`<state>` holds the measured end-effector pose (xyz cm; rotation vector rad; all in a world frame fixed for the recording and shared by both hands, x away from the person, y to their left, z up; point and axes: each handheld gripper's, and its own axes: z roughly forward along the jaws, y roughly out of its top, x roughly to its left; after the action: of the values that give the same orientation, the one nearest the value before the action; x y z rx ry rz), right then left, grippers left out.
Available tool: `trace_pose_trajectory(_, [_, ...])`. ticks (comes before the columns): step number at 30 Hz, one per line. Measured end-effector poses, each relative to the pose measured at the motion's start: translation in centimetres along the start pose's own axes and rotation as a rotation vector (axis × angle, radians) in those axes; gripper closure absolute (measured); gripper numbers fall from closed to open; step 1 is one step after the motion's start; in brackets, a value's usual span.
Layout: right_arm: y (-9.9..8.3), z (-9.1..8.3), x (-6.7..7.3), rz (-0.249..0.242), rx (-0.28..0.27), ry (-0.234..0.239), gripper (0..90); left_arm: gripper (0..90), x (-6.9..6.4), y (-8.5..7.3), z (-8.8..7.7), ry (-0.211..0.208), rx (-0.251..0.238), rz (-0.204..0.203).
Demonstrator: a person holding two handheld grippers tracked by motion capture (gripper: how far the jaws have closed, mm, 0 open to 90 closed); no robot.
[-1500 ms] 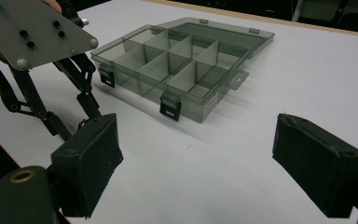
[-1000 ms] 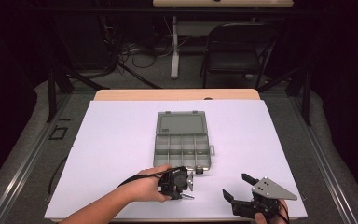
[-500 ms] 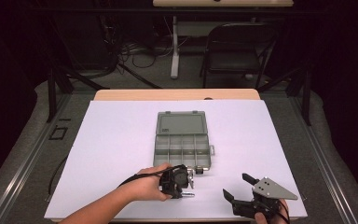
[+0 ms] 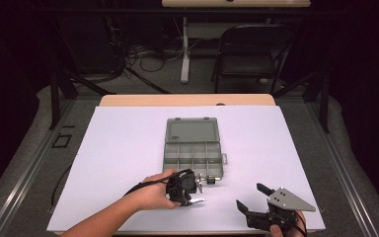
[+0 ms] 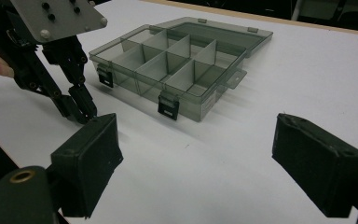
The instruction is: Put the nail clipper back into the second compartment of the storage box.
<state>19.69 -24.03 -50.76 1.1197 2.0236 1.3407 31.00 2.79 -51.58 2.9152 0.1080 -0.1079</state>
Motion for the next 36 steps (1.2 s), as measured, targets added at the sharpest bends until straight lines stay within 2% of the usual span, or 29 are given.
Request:
trace_pose_trajectory(1, [0.0,0.0,0.0,0.0,-0.001,0.0,14.6,80.1,0.0,-0.1,0.0,0.004,-0.015,-0.006])
trace_pose_trajectory(6, [0.0,0.0,0.0,0.002,-0.007,0.0,14.6,80.1,0.1,-0.2,-0.6,-0.002,-0.016,-0.023])
trace_pose_trajectory(15, [0.0,0.0,0.0,0.003,-0.001,0.001,14.6,80.1,0.2,-0.8,-1.6,-0.003,-0.058,-0.056])
trace_pose_trajectory(21, [0.0,0.0,0.0,0.003,-0.001,0.001,14.6,80.1,0.3,-1.0,-2.0,-0.001,-0.07,-0.064])
trace_pose_trajectory(22, [0.0,-0.1,0.0,0.003,0.012,-0.003,14.6,80.1,0.3,-1.0,-2.1,0.0,-0.073,-0.065])
trace_pose_trajectory(24, [0.0,0.0,0.0,0.004,0.001,-0.001,14.6,80.1,0.3,-1.1,-2.2,0.002,-0.077,-0.066])
trace_pose_trajectory(25, [0.0,-0.1,0.0,0.002,0.014,-0.003,14.6,80.1,0.3,-1.1,-2.3,0.0,-0.077,-0.066])
trace_pose_trajectory(36, [0.0,-0.1,-0.1,0.002,0.004,0.002,14.6,80.1,0.6,-1.3,-2.9,0.006,-0.094,-0.084])
